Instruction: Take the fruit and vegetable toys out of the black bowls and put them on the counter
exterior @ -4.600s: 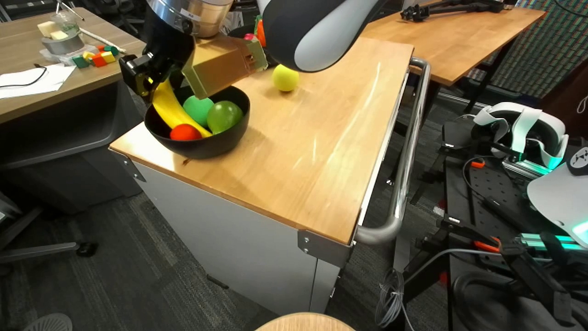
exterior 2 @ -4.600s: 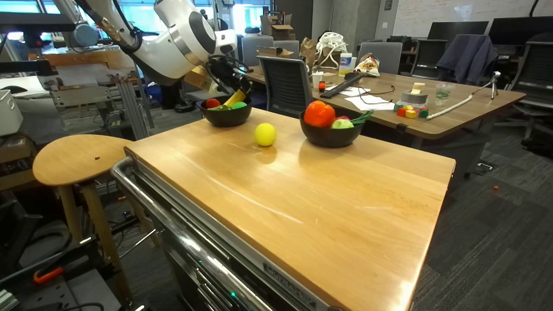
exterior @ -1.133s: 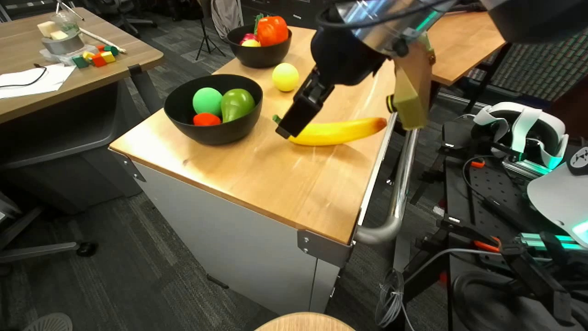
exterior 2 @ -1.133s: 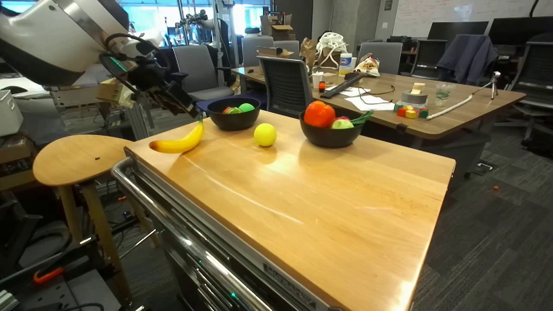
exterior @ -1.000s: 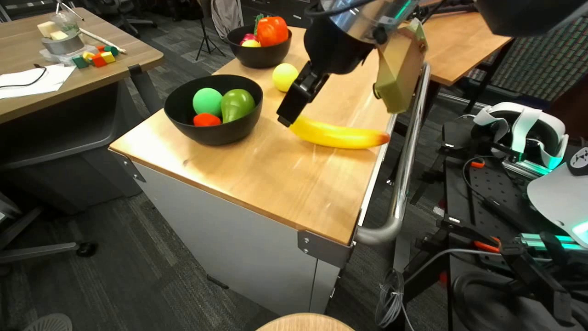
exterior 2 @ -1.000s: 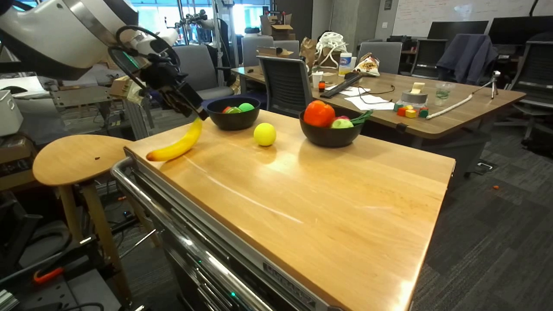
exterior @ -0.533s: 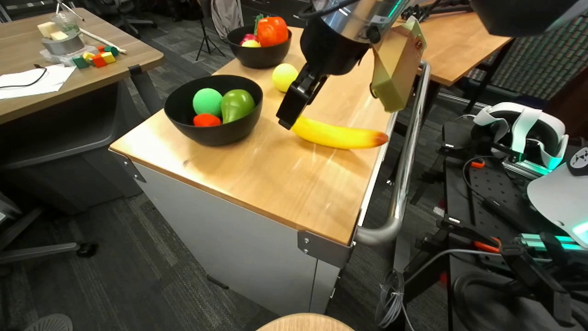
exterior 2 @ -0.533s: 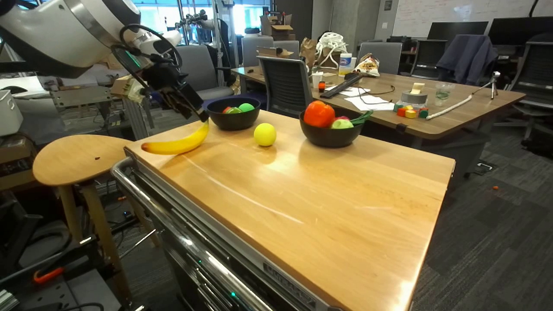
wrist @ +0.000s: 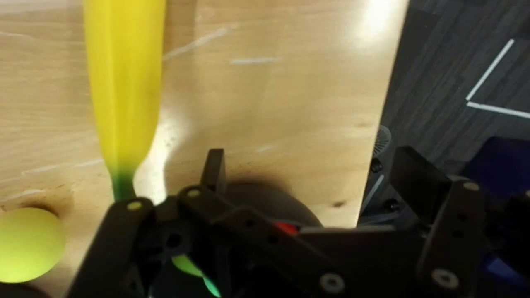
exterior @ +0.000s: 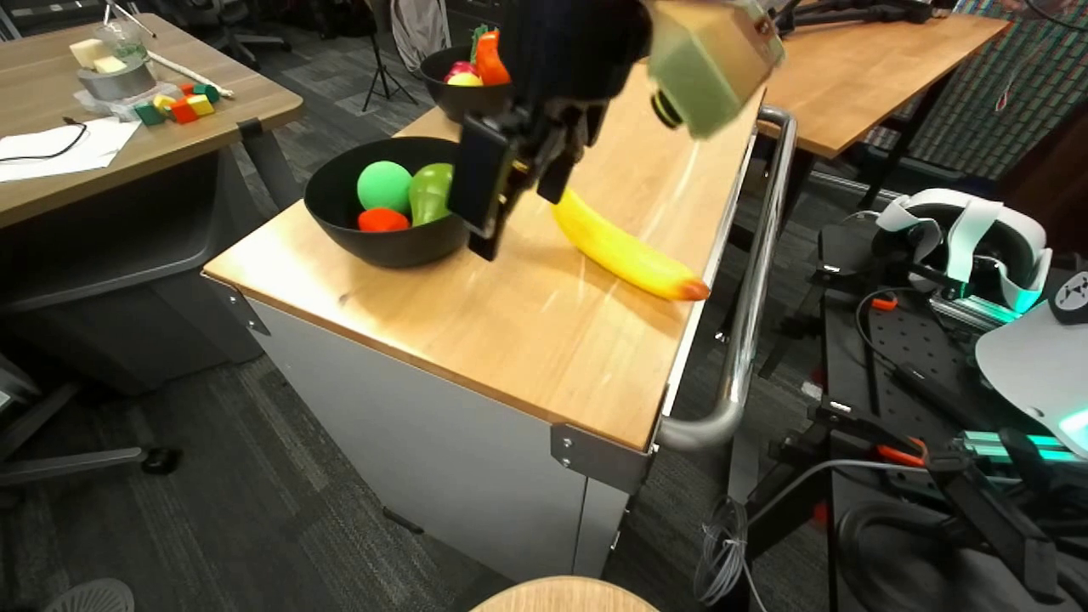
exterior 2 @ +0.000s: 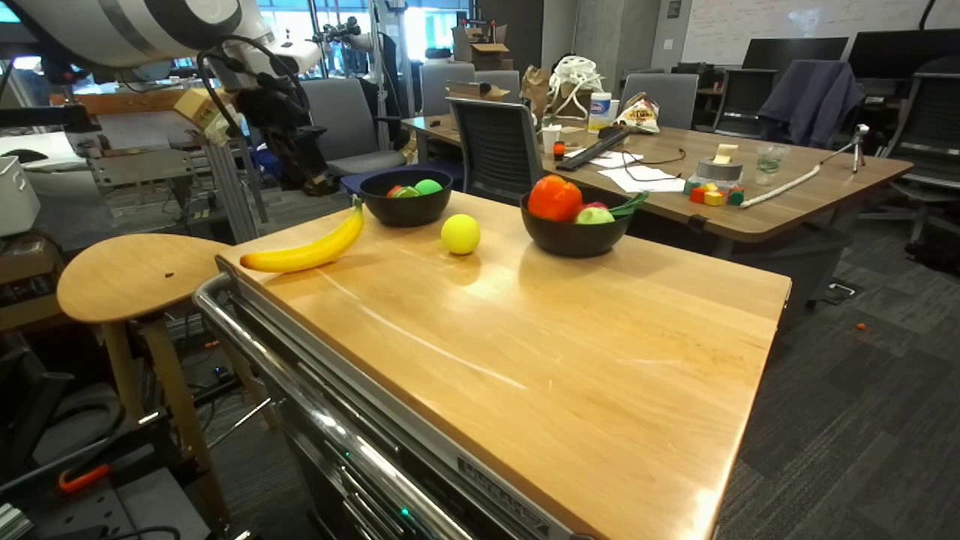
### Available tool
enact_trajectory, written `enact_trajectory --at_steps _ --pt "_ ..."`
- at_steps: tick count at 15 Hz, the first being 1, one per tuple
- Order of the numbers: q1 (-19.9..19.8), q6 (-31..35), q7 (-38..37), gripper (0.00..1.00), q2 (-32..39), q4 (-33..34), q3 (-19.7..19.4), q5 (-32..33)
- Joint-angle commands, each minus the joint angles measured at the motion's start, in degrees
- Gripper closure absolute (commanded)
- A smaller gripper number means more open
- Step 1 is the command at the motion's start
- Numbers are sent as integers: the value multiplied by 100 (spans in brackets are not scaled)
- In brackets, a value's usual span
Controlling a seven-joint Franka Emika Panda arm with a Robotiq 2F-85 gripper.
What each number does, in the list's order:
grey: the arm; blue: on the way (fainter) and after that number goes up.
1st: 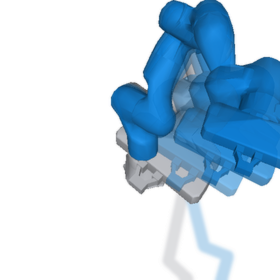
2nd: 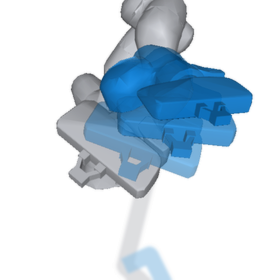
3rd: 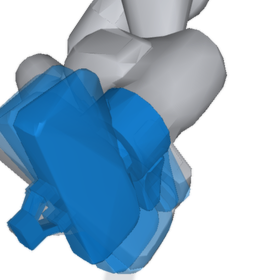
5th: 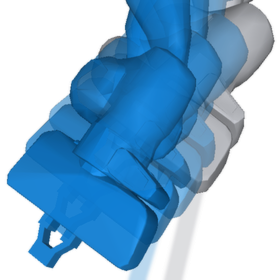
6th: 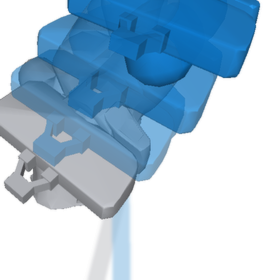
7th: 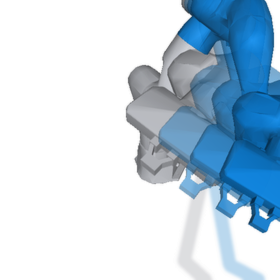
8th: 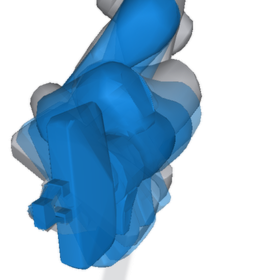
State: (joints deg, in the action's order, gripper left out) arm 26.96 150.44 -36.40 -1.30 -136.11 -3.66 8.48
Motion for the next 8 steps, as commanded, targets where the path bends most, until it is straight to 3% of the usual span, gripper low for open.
enact_trajectory --at_steps 1,3,6,8 --pt "-679 -188 134 0 14 269 629 -453" --pt "-940 -464 263 0 63 703 728 -809" --pt "-1007 -512 259 0 143 799 739 -831" --pt "-1052 -1061 314 0 249 1108 922 -806"
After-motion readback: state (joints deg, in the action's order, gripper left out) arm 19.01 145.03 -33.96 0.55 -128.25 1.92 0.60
